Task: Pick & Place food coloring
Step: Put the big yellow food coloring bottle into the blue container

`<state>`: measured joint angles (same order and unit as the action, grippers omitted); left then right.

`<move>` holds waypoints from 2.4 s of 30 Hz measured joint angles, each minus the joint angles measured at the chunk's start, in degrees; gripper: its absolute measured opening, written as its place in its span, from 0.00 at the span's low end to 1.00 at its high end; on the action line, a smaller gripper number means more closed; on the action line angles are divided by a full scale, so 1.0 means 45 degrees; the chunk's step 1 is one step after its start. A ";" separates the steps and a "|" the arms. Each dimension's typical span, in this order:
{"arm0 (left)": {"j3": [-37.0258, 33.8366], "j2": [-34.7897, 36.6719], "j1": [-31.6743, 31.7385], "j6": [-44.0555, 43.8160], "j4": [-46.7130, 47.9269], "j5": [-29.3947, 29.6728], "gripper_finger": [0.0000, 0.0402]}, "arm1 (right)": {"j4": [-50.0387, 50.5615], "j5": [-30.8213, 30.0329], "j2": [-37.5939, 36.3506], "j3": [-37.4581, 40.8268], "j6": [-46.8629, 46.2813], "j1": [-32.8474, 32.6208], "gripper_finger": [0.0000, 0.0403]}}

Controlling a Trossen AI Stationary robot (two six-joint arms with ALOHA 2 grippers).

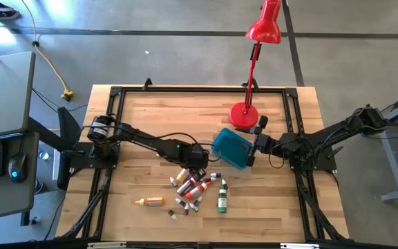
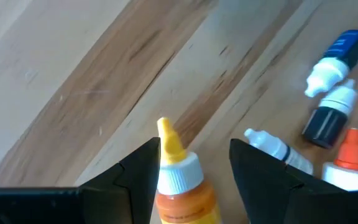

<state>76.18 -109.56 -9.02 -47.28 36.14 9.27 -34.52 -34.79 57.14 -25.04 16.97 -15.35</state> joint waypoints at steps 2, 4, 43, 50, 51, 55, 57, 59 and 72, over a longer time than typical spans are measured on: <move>-0.0005 -0.0001 0.0000 -0.0239 0.0015 -0.0022 0.47 | 0.0000 0.0000 0.0000 0.0000 0.0000 0.0000 0.38; 0.0000 0.0000 0.0000 -0.0274 0.0006 -0.0025 0.47 | 0.0000 0.0000 0.0000 0.0000 0.0000 0.0000 0.38; 0.0029 -0.0806 0.0005 -0.1265 0.0582 -0.0744 0.47 | 0.0019 0.0130 0.0000 0.0000 0.0005 -0.0005 0.38; 0.0029 -0.0816 0.0005 -0.1260 0.0633 -0.0843 0.46 | 0.0015 0.0126 0.0000 0.0000 0.0005 -0.0005 0.38; 0.0024 -0.0821 0.0005 -0.1260 0.0648 -0.0843 0.44 | 0.0015 0.0126 0.0000 0.0000 0.0005 -0.0005 0.38; 0.0021 -0.0821 0.0005 -0.1226 0.0730 -0.0873 0.36 | 0.0015 0.0126 0.0000 0.0000 0.0005 -0.0005 0.38; 0.0019 -0.0823 0.0005 -0.1226 0.0733 -0.0865 0.31 | 0.0015 0.0126 0.0000 0.0000 0.0005 -0.0005 0.38; 0.0019 -0.0821 0.0003 -0.1226 0.0702 -0.0814 0.27 | 0.0015 0.0126 0.0000 0.0000 0.0005 -0.0005 0.38; 0.0022 -0.0832 0.0185 -0.0756 0.0651 -0.0971 0.31 | 0.0015 0.0724 0.0000 0.0000 -0.0044 -0.0005 0.38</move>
<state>76.28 -113.30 -8.19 -50.68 39.07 4.90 -34.46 -31.53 57.14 -25.04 16.78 -15.38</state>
